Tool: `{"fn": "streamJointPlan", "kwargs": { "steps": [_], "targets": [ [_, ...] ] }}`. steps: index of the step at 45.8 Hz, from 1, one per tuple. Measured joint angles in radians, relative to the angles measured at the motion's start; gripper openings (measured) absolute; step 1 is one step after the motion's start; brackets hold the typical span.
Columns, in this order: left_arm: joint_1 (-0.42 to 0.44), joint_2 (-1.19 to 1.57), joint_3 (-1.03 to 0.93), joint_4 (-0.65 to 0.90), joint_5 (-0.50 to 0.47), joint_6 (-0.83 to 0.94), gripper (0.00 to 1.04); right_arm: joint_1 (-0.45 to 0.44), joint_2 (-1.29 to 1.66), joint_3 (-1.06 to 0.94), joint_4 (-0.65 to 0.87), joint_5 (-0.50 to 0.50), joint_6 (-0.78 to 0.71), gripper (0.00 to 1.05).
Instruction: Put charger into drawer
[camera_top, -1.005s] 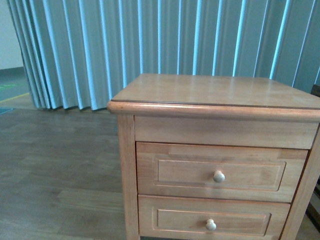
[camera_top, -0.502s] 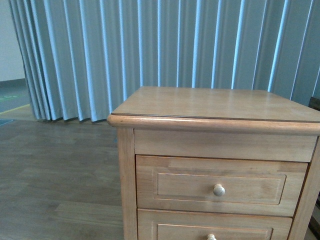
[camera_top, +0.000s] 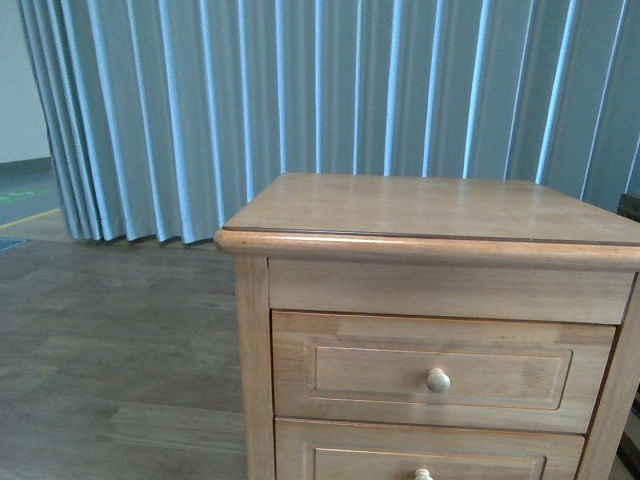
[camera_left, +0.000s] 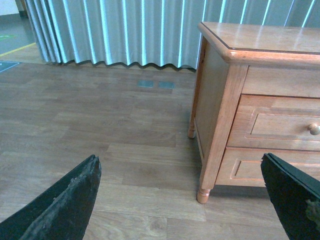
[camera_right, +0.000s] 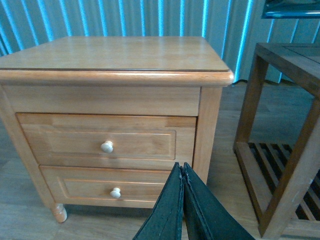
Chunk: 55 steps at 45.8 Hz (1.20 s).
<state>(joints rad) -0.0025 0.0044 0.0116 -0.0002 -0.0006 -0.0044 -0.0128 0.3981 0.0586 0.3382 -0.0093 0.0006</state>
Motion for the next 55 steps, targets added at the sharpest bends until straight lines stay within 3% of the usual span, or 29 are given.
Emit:
{"fn": "streamJointPlan", "kwargs": {
  "steps": [35, 40, 55],
  "targets": [
    [0.0, 0.0, 0.0, 0.0, 0.0, 0.0, 0.99, 0.009, -0.223, -0.054, -0.16, 0.008, 0.0, 0.02],
    [0.0, 0.0, 0.0, 0.0, 0.0, 0.0, 0.99, 0.01, -0.377, -0.053, -0.331, 0.008, 0.0, 0.02],
    [0.0, 0.0, 0.0, 0.0, 0.0, 0.0, 0.99, 0.01, -0.394, -0.053, -0.338, 0.008, 0.0, 0.02]
  ]
}}
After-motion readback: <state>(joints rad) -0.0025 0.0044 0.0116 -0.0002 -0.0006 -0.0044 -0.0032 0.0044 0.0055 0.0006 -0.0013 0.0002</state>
